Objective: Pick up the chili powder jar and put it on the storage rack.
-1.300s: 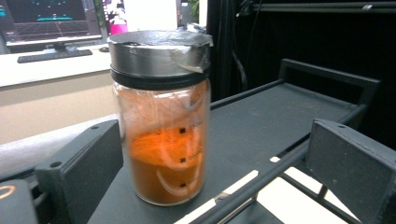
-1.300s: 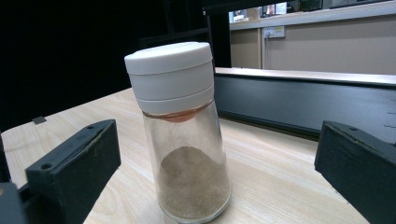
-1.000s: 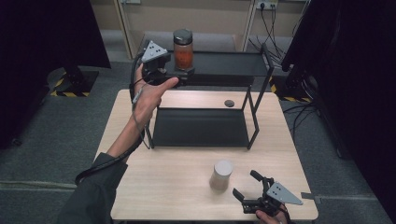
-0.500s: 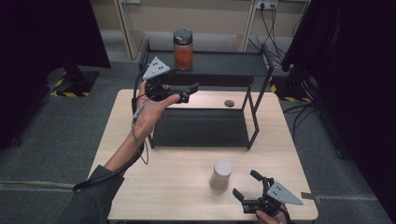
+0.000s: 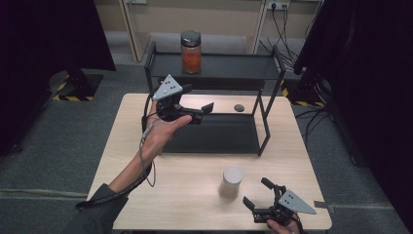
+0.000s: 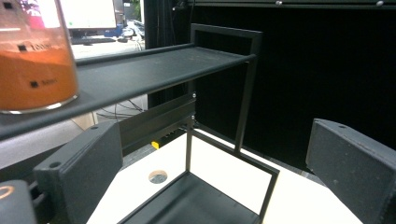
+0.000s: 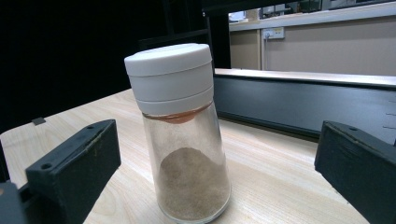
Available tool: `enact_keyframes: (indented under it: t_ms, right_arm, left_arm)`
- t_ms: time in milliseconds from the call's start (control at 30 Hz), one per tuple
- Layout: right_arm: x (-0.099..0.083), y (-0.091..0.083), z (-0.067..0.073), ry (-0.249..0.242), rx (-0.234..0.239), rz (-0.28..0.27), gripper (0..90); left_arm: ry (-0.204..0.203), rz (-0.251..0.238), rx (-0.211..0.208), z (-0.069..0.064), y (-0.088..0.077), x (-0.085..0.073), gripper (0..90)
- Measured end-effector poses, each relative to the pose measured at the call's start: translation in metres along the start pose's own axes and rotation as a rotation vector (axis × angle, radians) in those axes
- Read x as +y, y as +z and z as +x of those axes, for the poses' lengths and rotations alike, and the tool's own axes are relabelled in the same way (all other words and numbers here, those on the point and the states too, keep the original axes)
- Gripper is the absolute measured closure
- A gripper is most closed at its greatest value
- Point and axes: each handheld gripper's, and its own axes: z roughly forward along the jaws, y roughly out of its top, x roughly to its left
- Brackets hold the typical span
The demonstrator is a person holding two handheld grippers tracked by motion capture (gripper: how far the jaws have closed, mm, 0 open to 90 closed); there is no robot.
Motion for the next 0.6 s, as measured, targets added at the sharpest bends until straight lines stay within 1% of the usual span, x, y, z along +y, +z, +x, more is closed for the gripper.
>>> enact_keyframes:
  t_ms: [233, 400, 533, 567, 600]
  right_arm:
    - [0.000, 0.001, 0.000, -0.002, 0.000, 0.000, 0.5]
    - [0.000, 0.000, 0.000, 0.001, -0.001, 0.001, 0.5]
    - [0.000, 0.000, 0.000, 0.001, -0.002, 0.000, 0.5]
    - [0.000, 0.000, 0.000, 0.001, -0.002, 0.000, 0.5]
    - [0.000, 0.000, 0.000, 0.003, -0.003, 0.000, 0.5]
  left_arm:
    - [-0.004, -0.006, -0.036, -0.006, -0.003, -0.014, 2.8]
    - [-0.011, -0.015, -0.071, -0.011, -0.005, -0.028, 2.8]
    - [-0.006, -0.009, -0.099, -0.015, -0.006, -0.038, 2.8]
    - [-0.006, -0.009, -0.099, -0.015, -0.006, -0.038, 2.8]
    - [-0.001, -0.010, -0.105, -0.017, -0.008, -0.042, 2.8]
